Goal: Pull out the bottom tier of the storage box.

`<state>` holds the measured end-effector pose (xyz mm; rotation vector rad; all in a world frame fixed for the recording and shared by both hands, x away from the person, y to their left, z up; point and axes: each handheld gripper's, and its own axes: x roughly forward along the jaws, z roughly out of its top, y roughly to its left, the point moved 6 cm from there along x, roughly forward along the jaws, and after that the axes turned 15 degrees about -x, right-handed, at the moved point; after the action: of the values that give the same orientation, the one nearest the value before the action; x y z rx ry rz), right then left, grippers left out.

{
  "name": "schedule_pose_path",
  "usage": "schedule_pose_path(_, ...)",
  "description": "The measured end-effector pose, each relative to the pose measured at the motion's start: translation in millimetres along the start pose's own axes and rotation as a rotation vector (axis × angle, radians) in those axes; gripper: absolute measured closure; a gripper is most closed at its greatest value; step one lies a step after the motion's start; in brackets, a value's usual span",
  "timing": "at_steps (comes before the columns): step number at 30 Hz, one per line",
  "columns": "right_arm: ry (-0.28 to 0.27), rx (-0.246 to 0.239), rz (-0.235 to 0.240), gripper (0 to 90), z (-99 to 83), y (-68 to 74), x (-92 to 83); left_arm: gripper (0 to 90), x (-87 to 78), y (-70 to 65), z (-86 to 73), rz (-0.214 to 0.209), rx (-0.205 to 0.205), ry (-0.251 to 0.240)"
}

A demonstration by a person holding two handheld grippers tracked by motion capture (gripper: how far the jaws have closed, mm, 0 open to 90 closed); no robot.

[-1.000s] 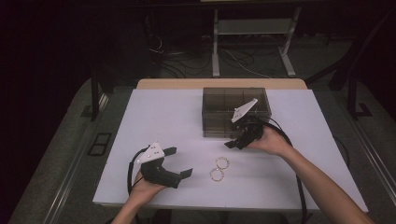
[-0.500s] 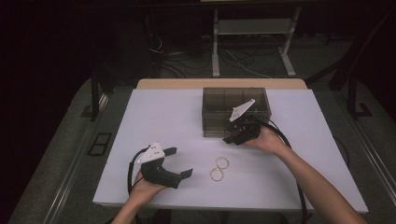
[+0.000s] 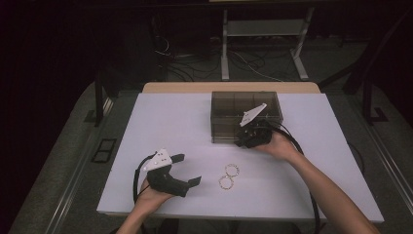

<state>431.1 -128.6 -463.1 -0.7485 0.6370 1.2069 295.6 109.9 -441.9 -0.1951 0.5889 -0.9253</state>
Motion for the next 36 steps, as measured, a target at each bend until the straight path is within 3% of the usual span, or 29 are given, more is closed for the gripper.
schedule_pose_path(11,0.002,0.042,-0.01,80.3,-4.9,-5.1,1.3,0.0,0.4,-0.4,-0.1,0.0,-0.002,-0.001)
schedule_pose_path(36,0.006,0.037,0.069,80.8,-9.2,0.0,0.0,0.0,1.0,-0.2,-0.5,0.001,0.006,0.006)
